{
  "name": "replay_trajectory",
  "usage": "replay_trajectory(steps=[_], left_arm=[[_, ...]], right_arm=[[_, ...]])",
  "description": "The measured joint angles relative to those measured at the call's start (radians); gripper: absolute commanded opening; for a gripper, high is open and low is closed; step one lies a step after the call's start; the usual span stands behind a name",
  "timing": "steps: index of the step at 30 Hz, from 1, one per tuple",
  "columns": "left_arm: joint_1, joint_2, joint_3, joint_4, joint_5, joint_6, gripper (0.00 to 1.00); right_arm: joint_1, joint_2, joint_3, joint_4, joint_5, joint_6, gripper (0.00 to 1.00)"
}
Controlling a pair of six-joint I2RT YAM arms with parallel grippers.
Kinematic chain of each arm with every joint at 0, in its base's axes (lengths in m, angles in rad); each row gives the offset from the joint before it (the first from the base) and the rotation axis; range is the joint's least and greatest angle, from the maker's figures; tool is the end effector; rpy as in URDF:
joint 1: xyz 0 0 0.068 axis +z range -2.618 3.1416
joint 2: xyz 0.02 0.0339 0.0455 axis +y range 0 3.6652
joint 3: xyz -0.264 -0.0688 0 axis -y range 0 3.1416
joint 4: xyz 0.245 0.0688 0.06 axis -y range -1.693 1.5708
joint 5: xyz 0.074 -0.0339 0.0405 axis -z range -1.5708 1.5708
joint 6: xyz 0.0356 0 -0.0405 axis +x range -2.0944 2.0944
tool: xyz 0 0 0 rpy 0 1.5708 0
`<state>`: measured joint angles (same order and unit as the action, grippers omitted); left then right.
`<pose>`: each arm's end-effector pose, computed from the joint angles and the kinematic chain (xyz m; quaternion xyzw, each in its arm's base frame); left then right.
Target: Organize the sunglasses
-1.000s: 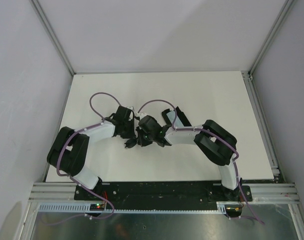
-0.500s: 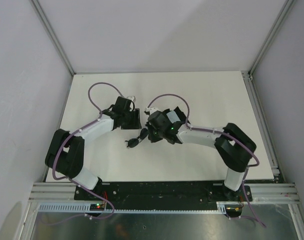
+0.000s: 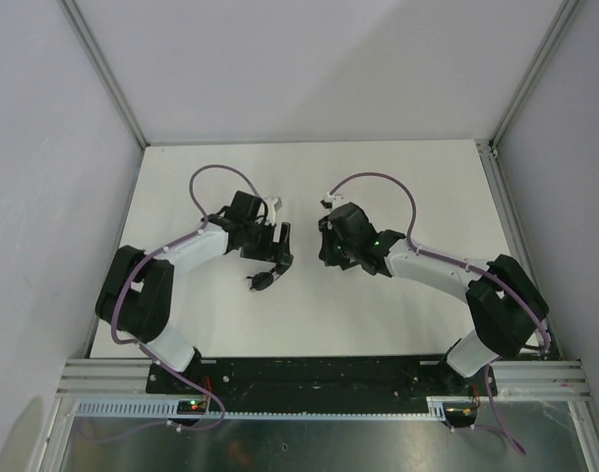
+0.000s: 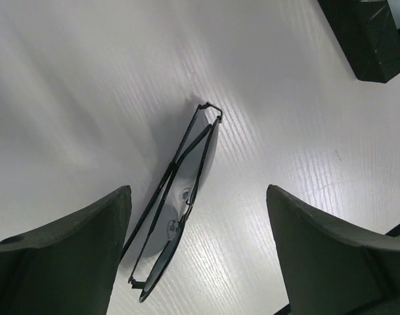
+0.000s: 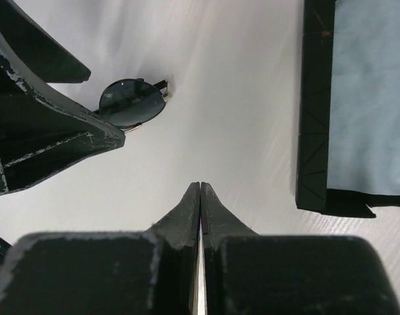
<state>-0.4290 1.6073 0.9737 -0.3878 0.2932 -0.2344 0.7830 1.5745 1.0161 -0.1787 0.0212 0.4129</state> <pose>0.2858 -0.1421 0.1885 0.1319 0.9438 -0.2203 0.2079 0.2427 0.2405 0.2249 -0.1640 0.8995 0.2199 0.3401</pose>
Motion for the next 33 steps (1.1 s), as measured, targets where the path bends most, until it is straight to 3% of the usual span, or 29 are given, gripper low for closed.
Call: replay_trajectory(steps=[2,8,17,23,26,29,33], left_arm=[[0.000,0.004,0.000,-0.001,0.013,0.007,0.75],[0.000,0.101,0.002,-0.012,0.035,0.016,0.67],[-0.003,0.146,0.040,-0.022,0.029,0.015,0.24],[-0.012,0.153,0.046,-0.021,0.069,-0.001,0.17],[-0.015,0.154,0.047,-0.022,0.096,-0.011,0.16],[-0.016,0.153,0.061,-0.016,0.142,-0.039,0.15],[-0.017,0.153,0.121,0.027,0.226,-0.098,0.15]], right_arm=[[-0.011,-0.011,-0.004,-0.004,-0.010,-0.002,0.00],[-0.032,-0.032,-0.009,-0.007,-0.040,-0.005,0.00],[-0.062,-0.078,-0.039,-0.012,-0.060,-0.006,0.00],[-0.093,-0.090,-0.055,-0.010,-0.099,-0.004,0.01],[-0.138,-0.090,-0.072,-0.006,-0.161,0.005,0.11],[-0.201,-0.095,-0.097,0.011,-0.249,0.019,0.30],[-0.284,-0.128,-0.169,0.085,-0.384,0.052,0.46]])
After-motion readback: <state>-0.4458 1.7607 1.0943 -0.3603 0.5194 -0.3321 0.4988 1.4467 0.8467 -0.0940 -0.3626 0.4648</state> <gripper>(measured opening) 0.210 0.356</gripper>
